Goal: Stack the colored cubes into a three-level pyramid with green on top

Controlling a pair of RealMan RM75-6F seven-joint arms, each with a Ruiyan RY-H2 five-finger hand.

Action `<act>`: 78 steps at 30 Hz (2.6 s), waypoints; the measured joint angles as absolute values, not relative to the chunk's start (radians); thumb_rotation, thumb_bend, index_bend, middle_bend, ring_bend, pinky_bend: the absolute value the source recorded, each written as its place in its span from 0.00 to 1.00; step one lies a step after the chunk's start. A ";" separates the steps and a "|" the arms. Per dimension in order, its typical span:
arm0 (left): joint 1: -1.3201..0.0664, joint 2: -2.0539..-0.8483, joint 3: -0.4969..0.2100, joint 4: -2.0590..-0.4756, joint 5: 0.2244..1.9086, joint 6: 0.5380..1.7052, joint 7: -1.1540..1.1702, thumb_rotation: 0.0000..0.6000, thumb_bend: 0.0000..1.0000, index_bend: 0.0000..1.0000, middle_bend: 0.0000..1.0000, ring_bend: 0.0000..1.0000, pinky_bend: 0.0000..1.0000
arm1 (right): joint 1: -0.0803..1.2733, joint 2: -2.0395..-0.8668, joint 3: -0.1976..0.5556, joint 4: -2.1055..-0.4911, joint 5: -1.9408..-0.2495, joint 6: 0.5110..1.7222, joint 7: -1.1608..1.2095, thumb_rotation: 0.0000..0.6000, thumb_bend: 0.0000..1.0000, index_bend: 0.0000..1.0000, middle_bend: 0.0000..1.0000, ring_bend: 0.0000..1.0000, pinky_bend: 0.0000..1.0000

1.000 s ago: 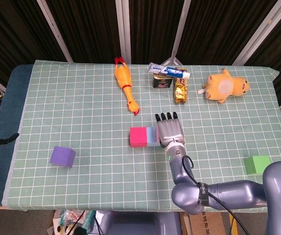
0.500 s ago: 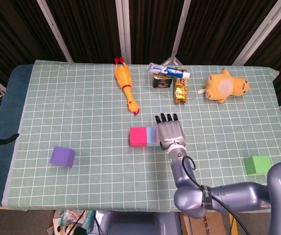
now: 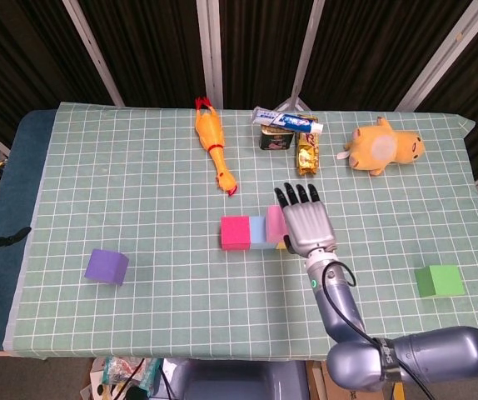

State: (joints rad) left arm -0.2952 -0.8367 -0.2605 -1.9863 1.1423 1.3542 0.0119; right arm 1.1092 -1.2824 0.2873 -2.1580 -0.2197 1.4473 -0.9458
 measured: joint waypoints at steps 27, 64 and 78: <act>-0.335 -0.979 -0.203 -1.929 1.155 1.323 0.162 1.00 0.09 0.00 0.00 0.00 0.05 | 0.500 -1.039 -0.043 -2.016 -0.947 1.565 -0.301 1.00 0.32 0.00 0.00 0.00 0.00; -0.511 -1.085 0.002 -1.760 1.282 0.955 0.427 1.00 0.09 0.00 0.18 0.03 0.09 | 0.351 -1.038 0.115 -1.893 -1.036 1.422 -0.134 1.00 0.32 0.00 0.00 0.00 0.00; -0.529 -1.142 0.013 -1.704 1.262 0.927 0.420 1.00 0.42 0.00 0.28 0.04 0.11 | 0.325 -1.046 0.146 -1.896 -1.060 1.410 -0.134 1.00 0.32 0.00 0.00 0.00 0.00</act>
State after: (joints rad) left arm -0.5287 -1.1420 0.0131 -1.7044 1.2617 0.9269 0.4199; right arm 0.3246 -1.0464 0.1456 -1.8961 -1.0597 1.4100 -0.1341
